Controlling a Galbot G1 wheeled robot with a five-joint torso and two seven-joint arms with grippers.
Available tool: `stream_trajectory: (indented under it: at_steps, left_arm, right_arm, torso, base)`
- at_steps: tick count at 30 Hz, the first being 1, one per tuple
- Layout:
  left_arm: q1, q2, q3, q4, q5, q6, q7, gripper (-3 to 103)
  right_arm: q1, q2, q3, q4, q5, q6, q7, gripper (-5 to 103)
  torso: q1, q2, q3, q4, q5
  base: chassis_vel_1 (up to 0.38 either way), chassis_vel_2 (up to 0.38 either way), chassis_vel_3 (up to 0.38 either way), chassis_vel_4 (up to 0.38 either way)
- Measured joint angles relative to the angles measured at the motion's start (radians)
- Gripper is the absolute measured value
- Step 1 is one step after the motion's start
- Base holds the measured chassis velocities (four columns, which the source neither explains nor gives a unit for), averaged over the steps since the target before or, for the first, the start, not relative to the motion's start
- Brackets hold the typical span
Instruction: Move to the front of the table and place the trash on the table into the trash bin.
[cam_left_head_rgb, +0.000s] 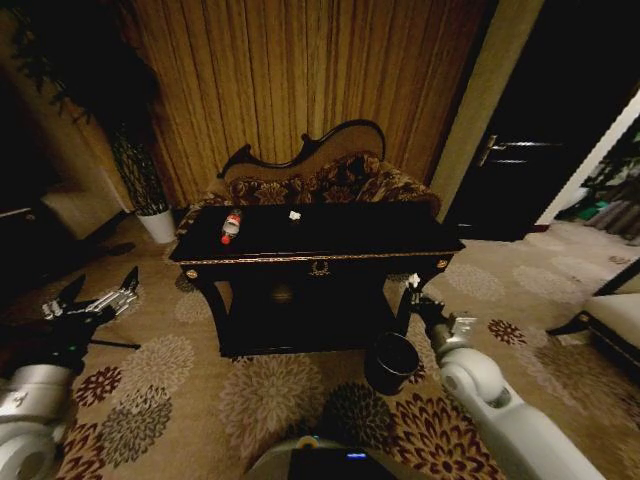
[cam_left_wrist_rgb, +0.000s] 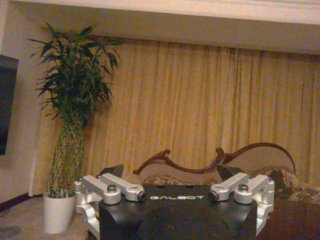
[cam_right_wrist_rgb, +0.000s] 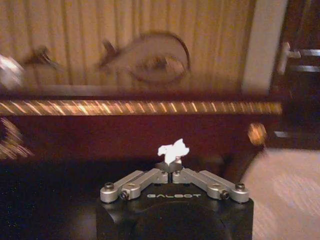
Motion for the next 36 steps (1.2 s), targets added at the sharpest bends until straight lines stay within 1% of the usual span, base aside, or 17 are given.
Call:
stream_trajectory:
  at_steps: [2,3,5,6,7,9,11,12,15,16,20,22,24,25,28,31,36]
  left_arm:
    - [0.0,-0.001,0.0,0.0,0.0,0.0,0.0,100]
    - [0.0,-0.001,0.0,0.0,0.0,0.0,0.0,100]
    - [0.0,-0.002,0.003,0.0,0.001,-0.001,0.001,100]
    - [0.0,-0.002,0.003,0.0,0.001,-0.001,0.001,100]
    - [0.0,-0.002,0.003,0.0,0.002,-0.001,0.001,100]
    - [0.0,-0.002,0.004,0.0,0.002,-0.001,0.001,100]
    - [0.002,-0.004,0.004,0.0,0.003,-0.001,0.002,100]
    - [0.002,-0.004,0.004,0.0,0.003,-0.001,0.002,100]
    - [0.009,-0.008,0.003,0.0,0.005,-0.003,0.009,100]
    - [0.009,-0.008,0.003,0.0,0.005,-0.003,0.009,100]
    - [0.01,-0.01,0.005,0.0,0.006,-0.003,0.012,100]
    - [0.01,-0.01,0.006,0.0,0.007,-0.003,0.012,100]
    - [0.01,-0.01,0.007,0.0,0.007,-0.003,0.013,100]
    - [0.01,-0.01,0.007,0.0,0.007,-0.003,0.013,100]
    - [0.012,-0.011,0.006,0.0,0.007,-0.004,0.014,100]
    - [0.013,-0.011,0.005,0.0,0.008,-0.006,0.014,100]
    - [0.017,-0.01,0.0,0.0,0.007,-0.008,0.014,100]
  right_arm:
    - [0.035,0.003,-0.015,-0.092,0.022,0.001,-0.015,0]
    - [0.035,0.003,-0.015,-0.092,0.022,0.001,-0.015,0]
    - [0.074,0.009,-0.032,-0.177,0.026,0.001,-0.029,0]
    - [0.074,0.009,-0.032,-0.177,0.026,0.001,-0.029,0]
    - [0.093,0.012,-0.041,-0.218,0.026,0.001,-0.033,0]
    - [0.107,0.013,-0.048,-0.247,0.026,0.001,-0.039,0]
    - [0.148,0.019,-0.072,-0.36,0.017,0.004,-0.062,0]
    - [0.148,0.019,-0.072,-0.36,0.017,0.004,-0.062,0]
    - [0.189,0.035,-0.094,-0.48,0.001,0.014,-0.083,0]
    - [0.189,0.035,-0.094,-0.48,0.001,0.014,-0.083,0]
    - [0.235,0.073,-0.125,-0.598,-0.043,0.03,-0.104,0]
    - [0.254,0.087,-0.13,-0.628,-0.054,0.032,-0.106,0]
    - [0.284,0.112,-0.137,-0.672,-0.074,0.039,-0.108,0]
    - [0.284,0.112,-0.137,-0.672,-0.074,0.039,-0.108,0]
    - [0.316,0.145,-0.147,-0.717,-0.1,0.044,-0.108,0]
    - [0.351,0.176,-0.15,-0.773,-0.143,0.044,-0.108,0]
    - [0.373,0.196,-0.145,-0.825,-0.176,0.049,-0.108,0]
  torso:
    - [0.0,0.0,0.0,0.0,-0.0001]
    - [0.0,0.0,0.0,0.0,-0.0001]
    - [-0.001,0.001,-0.001,0.0003,-0.0004]
    - [-0.001,0.001,-0.001,0.0003,-0.0004]
    - [-0.001,0.001,-0.001,0.0002,-0.0001]
    - [-0.001,0.001,-0.001,0.0,-0.0002]
    - [-0.001,0.0,0.0,0.0002,-0.0003]
    - [-0.001,0.0,0.0,0.0002,-0.0003]
    - [-0.001,0.0,0.0,0.0001,-0.0003]
    - [-0.001,0.0,0.0,0.0001,-0.0003]
    - [-0.001,0.001,0.0,0.0,-0.0003]
    - [-0.001,0.001,0.0,-0.0001,-0.0003]
    - [-0.001,0.0,0.0,0.0003,-0.0003]
    - [-0.001,0.0,0.0,0.0003,-0.0003]
    - [-0.001,0.0,0.0,0.0003,-0.0003]
    - [-0.001,0.001,0.0,0.0002,-0.0005]
    - [-0.001,0.0,0.0,0.0002,-0.0003]
  base:
    - [0.0,0.0,0.0,0.0]
    - [0.0,0.0,0.0,0.0]
    - [0.0,0.0,0.0,0.0]
    - [0.0,0.0,0.0,0.0]
    - [0.0,0.0,0.0,0.0]
    - [0.0,0.0,0.0,0.0]
    - [0.0,0.0,0.0,0.0]
    - [0.0,0.0,0.0,0.0]
    - [0.0,0.0,0.0,0.0]
    - [0.0,0.0,0.0,0.0]
    - [0.0,0.0,0.0,0.0]
    - [0.0,0.0,0.0,0.0]
    - [0.0,0.0,0.0,0.0]
    - [0.0,0.0,0.0,0.0]
    - [0.0,0.0,0.0,0.0]
    - [0.0,0.0,0.0,0.0]
    - [0.0,0.0,0.0,0.0]
